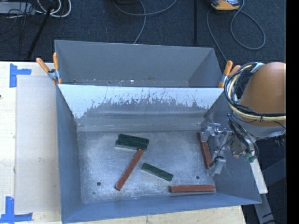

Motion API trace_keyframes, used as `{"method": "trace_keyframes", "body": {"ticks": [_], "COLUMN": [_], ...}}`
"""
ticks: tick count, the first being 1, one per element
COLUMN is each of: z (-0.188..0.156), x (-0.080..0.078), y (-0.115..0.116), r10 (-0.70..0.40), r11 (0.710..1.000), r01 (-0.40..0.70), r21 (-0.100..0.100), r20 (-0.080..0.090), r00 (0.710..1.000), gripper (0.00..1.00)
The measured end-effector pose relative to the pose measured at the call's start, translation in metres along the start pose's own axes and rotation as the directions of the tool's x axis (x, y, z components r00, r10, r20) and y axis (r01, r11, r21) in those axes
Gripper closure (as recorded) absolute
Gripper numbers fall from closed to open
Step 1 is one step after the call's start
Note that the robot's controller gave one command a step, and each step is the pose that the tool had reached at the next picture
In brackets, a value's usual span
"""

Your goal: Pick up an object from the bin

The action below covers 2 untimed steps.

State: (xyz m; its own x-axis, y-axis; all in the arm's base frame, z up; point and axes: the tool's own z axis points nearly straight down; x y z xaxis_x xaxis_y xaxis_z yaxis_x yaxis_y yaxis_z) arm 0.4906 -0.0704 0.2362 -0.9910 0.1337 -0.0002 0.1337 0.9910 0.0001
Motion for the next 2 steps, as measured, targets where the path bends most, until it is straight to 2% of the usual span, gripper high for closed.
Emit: {"method": "trace_keyframes", "body": {"ticks": [1,2], "z": [0.159,0.139], "x": [-0.029,-0.034], "y": [0.02,0.098], "r10": [-0.156,0.052], "r11": [0.988,0.999], "r01": [0.156,-0.052], "r21": [-0.001,-0.003], "r20": [-0.007,0.0], "r00": [0.988,0.999], "gripper": [0.0,0.0]}}
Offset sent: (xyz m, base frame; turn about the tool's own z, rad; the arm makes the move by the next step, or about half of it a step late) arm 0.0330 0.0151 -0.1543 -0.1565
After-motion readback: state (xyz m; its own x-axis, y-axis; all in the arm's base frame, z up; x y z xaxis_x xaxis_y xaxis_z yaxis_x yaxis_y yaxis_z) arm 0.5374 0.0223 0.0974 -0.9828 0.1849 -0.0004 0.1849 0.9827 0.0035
